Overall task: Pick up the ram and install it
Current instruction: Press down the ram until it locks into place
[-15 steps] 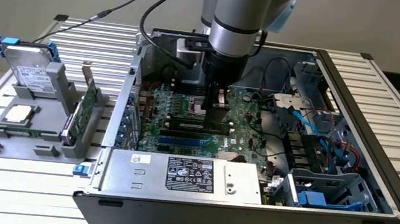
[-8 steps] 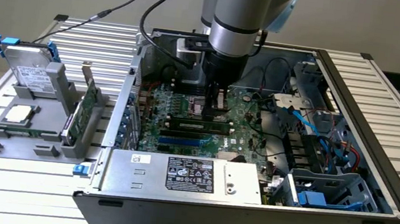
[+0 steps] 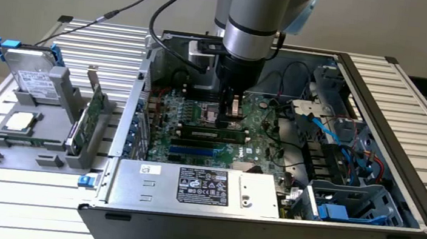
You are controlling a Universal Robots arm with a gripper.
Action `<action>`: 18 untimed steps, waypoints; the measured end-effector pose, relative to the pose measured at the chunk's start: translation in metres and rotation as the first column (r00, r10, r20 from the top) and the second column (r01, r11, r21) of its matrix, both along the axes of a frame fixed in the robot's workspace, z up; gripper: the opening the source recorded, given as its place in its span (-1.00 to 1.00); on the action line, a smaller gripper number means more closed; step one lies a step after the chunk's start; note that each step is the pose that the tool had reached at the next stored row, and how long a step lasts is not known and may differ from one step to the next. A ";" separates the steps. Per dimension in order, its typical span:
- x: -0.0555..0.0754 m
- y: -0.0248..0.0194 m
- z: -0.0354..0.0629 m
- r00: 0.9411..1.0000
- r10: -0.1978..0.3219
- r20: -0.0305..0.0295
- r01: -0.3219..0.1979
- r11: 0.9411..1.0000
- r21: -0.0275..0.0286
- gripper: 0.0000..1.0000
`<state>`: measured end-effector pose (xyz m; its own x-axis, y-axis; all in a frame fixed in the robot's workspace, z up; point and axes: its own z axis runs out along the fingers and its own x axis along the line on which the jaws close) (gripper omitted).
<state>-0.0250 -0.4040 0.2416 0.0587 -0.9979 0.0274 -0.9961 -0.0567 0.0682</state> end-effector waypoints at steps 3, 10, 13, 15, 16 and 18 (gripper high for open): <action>0.000 0.0000 0.0001 1.000 0.000 0.000 0.000 1.000 0.000 -0.80; 0.000 0.0000 0.0003 1.000 0.000 0.000 0.000 1.000 0.000 -0.80; 0.000 -0.0001 -0.0012 1.000 0.000 0.000 0.000 1.000 0.000 -0.80; 0.000 0.0000 -0.0034 1.000 0.000 0.000 0.000 1.000 0.000 -0.80; 0.000 0.0000 -0.0042 1.000 0.000 0.000 0.000 1.000 0.000 -0.80; 0.000 0.0000 -0.0059 1.000 0.000 0.000 0.000 1.000 0.000 -0.80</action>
